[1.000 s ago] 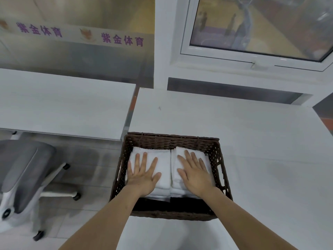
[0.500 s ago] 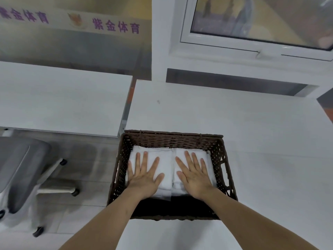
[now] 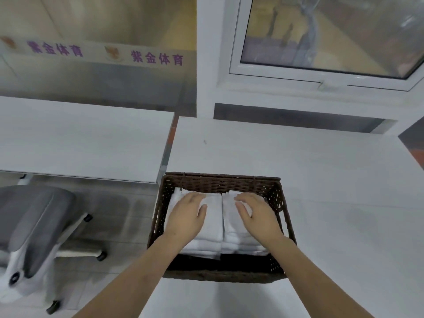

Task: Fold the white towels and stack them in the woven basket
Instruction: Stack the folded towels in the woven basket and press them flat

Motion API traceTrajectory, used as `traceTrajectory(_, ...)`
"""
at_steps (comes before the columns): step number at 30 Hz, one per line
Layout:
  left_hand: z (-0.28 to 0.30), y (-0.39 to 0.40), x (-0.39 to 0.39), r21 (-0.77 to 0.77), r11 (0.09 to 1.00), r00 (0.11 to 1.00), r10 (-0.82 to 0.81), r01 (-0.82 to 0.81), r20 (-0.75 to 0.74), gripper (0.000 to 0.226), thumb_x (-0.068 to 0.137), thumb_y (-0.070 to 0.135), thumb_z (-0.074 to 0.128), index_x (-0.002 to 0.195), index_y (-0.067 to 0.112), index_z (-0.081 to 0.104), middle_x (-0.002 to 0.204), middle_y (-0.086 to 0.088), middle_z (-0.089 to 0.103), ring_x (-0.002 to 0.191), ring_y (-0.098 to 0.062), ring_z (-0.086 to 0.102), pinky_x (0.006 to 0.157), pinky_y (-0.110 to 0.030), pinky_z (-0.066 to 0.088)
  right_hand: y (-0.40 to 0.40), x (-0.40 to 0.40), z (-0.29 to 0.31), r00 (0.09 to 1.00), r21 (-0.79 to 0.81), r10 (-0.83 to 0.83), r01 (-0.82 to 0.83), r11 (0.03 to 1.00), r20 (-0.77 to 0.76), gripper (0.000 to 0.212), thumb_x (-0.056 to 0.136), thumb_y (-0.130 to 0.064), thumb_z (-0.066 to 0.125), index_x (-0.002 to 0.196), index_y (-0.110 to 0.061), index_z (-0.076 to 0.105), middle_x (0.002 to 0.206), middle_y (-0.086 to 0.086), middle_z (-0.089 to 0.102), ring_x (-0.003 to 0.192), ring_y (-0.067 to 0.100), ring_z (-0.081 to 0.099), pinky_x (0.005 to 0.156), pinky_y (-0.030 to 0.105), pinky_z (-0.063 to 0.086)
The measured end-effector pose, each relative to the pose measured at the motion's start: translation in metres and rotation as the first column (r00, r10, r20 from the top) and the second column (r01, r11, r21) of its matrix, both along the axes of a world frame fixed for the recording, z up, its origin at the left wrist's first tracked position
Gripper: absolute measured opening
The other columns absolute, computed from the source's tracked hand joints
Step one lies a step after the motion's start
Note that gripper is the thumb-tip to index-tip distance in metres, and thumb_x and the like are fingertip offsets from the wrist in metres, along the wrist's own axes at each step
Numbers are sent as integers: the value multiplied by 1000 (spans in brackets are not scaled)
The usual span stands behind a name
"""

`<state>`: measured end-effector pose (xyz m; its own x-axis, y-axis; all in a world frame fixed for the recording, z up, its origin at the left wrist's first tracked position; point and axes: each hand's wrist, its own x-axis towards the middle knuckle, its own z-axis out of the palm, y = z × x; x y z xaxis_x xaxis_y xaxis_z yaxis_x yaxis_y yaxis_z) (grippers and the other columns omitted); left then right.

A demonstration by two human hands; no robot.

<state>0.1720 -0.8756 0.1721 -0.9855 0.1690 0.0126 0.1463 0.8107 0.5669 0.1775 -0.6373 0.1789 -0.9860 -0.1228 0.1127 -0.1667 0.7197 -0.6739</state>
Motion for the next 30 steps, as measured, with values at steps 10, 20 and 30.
traceTrajectory(10, 14, -38, -101, -160, 882, 866, 467, -442, 178, 41, 102, 41, 35, 125, 17, 59, 129, -15, 56, 120, -40, 50, 99, -52, 43, 51, -97, 34, 973, 78, -232, 232, 970, -11, 26, 105, -31, 48, 121, -21, 66, 122, -3, 64, 114, 20, 56, 98, 38, 47)
traceTrajectory(20, 14, -50, -138, -113, 867, 714, 467, -485, 522, 28, 95, 32, 47, 83, 7, 52, 86, -9, 57, 74, -23, 52, 61, -31, 36, 69, -117, 5, 838, 384, -383, 231, 894, 388, 32, 104, -33, 35, 126, -15, 49, 95, 7, 49, 87, 33, 50, 75, 38, 44)
traceTrajectory(30, 13, -53, -129, 47, 891, 825, 397, -452, 403, 55, 102, 32, 55, 148, 6, 40, 141, -16, 55, 127, -34, 53, 95, -36, 40, 72, -119, 2, 839, 31, -353, 375, 927, 413, 41, 100, -36, 58, 136, -19, 50, 114, 1, 68, 96, 19, 63, 79, 33, 46)
